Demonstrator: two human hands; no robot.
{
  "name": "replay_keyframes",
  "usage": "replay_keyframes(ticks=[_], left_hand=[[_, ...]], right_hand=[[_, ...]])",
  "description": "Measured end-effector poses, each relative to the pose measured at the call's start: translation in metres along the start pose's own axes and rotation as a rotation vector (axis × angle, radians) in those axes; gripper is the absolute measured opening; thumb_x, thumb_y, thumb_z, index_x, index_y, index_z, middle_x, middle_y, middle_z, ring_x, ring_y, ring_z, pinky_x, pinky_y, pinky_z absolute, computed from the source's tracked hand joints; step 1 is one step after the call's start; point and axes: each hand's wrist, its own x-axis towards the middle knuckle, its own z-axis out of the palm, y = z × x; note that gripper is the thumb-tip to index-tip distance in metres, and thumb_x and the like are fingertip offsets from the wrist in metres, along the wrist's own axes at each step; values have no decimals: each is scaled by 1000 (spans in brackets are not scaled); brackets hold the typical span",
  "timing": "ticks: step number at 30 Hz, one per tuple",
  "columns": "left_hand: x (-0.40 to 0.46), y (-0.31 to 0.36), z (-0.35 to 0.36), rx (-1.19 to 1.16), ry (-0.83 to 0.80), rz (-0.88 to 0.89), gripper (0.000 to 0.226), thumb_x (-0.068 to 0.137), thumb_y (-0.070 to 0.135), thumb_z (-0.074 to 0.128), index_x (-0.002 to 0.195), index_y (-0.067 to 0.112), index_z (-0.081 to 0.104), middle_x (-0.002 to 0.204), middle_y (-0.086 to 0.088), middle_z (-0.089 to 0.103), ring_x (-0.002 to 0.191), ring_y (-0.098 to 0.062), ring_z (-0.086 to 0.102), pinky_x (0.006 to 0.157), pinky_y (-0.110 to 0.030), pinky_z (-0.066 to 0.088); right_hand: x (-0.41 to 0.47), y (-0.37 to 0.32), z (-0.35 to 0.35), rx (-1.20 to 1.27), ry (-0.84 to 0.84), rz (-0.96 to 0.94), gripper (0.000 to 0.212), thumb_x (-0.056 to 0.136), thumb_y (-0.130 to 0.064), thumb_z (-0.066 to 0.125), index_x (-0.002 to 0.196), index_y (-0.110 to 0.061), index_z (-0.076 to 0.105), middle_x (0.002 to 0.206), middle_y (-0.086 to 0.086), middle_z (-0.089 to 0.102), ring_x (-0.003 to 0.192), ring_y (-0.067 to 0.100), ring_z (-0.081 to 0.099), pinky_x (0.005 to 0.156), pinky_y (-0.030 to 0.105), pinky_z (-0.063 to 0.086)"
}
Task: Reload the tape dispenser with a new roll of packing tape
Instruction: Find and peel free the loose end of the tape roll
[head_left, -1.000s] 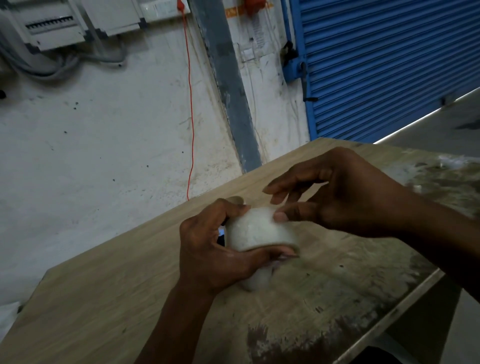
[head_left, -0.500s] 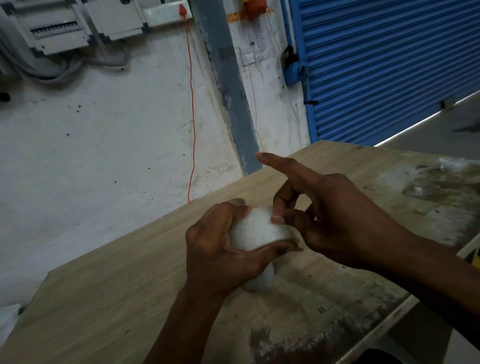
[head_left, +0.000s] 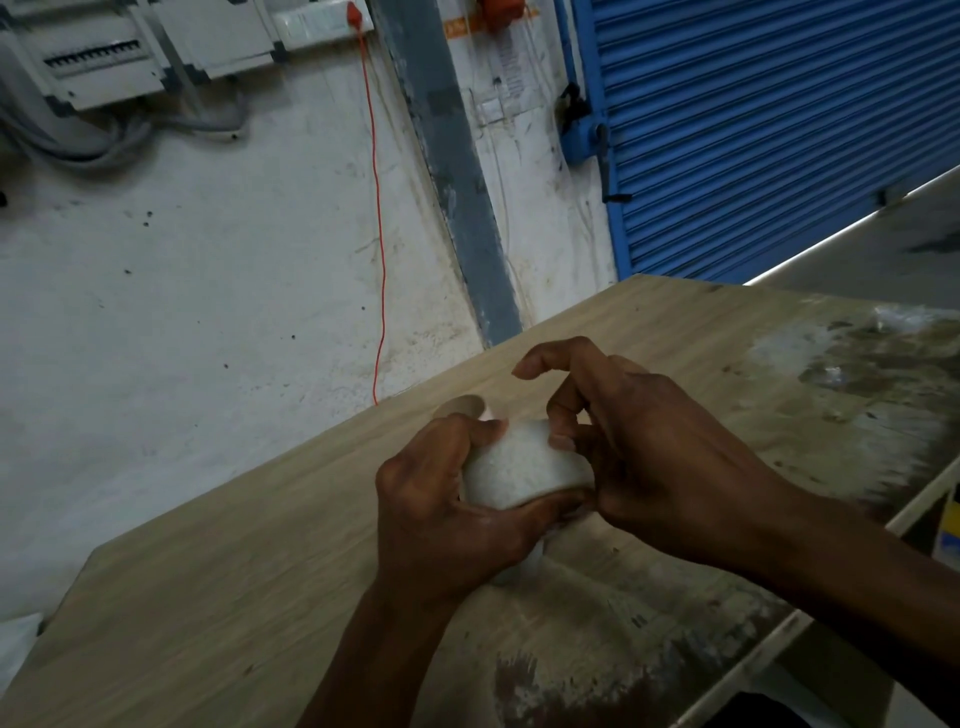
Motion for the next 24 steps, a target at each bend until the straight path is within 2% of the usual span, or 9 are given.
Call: replay_keyframes(ticks=[6,9,14,17,19,21,23,24], left_hand=[[-1,-1,2,27,21,-1,68,61,56,88,95,-1,72,90,-9,74,82,-19,71,72,-23,54],[0,-1,3,44,19,3,65,61,54,88,94,-1,72,89,-9,73,82,-18,70,73,-17,50],[0,-2,3,48,39,-8,64,62,51,89,96,0,71,92,-8,73,86,-16,70,76,-13,49],[-1,-2,4,53,15,-2,65,57,49,95,95,1,72,92,-7,74,84,-17,71,71,-23,55],[-1,-2,4,49,1,-11,67,55,52,96,94,2,72,92,-6,74,82,-18,72,67,-31,57],[0,-2,3,19,10,-55,70,57,61,92,93,4,72,93,-3,74,83,-15,72,67,-30,58],[3,-2,1,-22,28,-78,72,58,65,90,93,4,72,92,1,73,84,-8,69,69,-22,55],[3,-2,0,-36,31,-73,72,59,67,89,92,5,72,92,4,71,84,-3,67,71,-17,53]], right_hand=[[1,1,6,1,1,53,76,70,-3,76,128,-37,39,88,-16,57,93,11,53,74,45,54],[3,0,10,-20,20,53,74,70,-4,77,126,-35,39,89,-13,57,91,11,51,73,42,53],[7,2,16,-123,55,27,76,70,-10,78,123,-40,32,84,-19,48,87,7,47,68,36,52],[10,7,14,-113,79,26,73,71,-10,81,123,-39,39,83,-18,49,84,2,46,65,24,44],[13,13,5,-36,125,26,57,81,-8,75,123,-38,50,85,-18,58,86,-1,53,69,20,45],[12,17,-4,7,136,5,32,93,-26,67,122,-38,63,95,-22,66,92,-1,59,77,20,50],[6,20,-8,72,91,0,31,90,-49,63,117,-38,73,106,-23,70,97,-2,63,79,21,53],[2,23,-8,112,75,-3,33,86,-53,65,113,-37,75,108,-23,71,98,-2,64,79,23,55]])
